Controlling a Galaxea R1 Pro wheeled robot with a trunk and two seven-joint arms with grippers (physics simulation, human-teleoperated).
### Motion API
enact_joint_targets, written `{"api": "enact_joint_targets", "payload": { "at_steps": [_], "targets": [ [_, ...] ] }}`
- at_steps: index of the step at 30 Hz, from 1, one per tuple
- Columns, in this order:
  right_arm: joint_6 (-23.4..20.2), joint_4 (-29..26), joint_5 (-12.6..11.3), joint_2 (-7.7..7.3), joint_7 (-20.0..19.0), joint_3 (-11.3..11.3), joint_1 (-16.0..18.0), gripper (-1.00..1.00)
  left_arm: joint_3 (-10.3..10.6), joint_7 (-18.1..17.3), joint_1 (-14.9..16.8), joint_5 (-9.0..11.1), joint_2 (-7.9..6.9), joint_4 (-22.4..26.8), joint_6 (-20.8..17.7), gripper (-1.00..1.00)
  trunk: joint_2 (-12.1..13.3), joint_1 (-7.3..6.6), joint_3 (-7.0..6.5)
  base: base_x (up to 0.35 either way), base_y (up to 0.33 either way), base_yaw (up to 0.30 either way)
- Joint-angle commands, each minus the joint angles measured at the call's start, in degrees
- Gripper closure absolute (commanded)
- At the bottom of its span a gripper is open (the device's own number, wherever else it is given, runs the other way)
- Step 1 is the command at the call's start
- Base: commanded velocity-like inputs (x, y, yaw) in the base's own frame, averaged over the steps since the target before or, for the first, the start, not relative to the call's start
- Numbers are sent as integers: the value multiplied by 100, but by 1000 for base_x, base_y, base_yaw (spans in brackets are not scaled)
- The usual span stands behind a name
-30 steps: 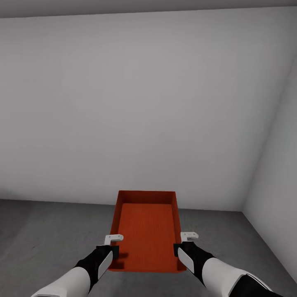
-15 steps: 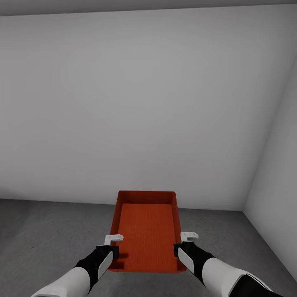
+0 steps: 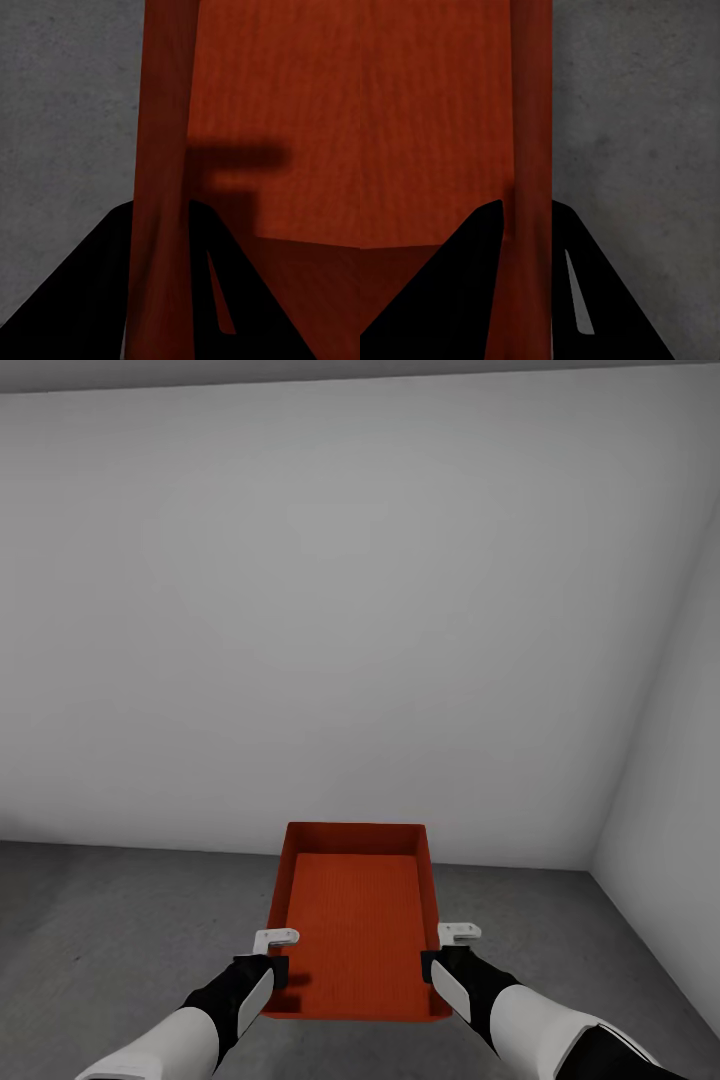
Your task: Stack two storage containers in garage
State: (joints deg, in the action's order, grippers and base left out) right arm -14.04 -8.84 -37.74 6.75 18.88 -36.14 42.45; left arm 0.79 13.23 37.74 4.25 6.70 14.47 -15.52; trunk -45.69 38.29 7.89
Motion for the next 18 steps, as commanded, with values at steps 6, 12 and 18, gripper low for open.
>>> {"api": "enact_joint_targets", "payload": {
  "at_steps": [6, 12, 18],
  "targets": [
    [261, -12, 197, 1, 45, 55, 9, 100, 37, 66, -3, 41, 60, -6, -39, 100, -250, 133, 117, 0, 0, 0],
    [261, -11, 197, 1, 45, 55, 9, 100, 40, 66, -3, 41, 60, -6, -39, 100, -490, 265, 225, 0, 0, 0],
    [261, -12, 197, 1, 45, 55, 9, 100, 44, 66, -3, 41, 68, -5, -39, 100, -731, 397, 333, 0, 0, 0]
  ]
}}
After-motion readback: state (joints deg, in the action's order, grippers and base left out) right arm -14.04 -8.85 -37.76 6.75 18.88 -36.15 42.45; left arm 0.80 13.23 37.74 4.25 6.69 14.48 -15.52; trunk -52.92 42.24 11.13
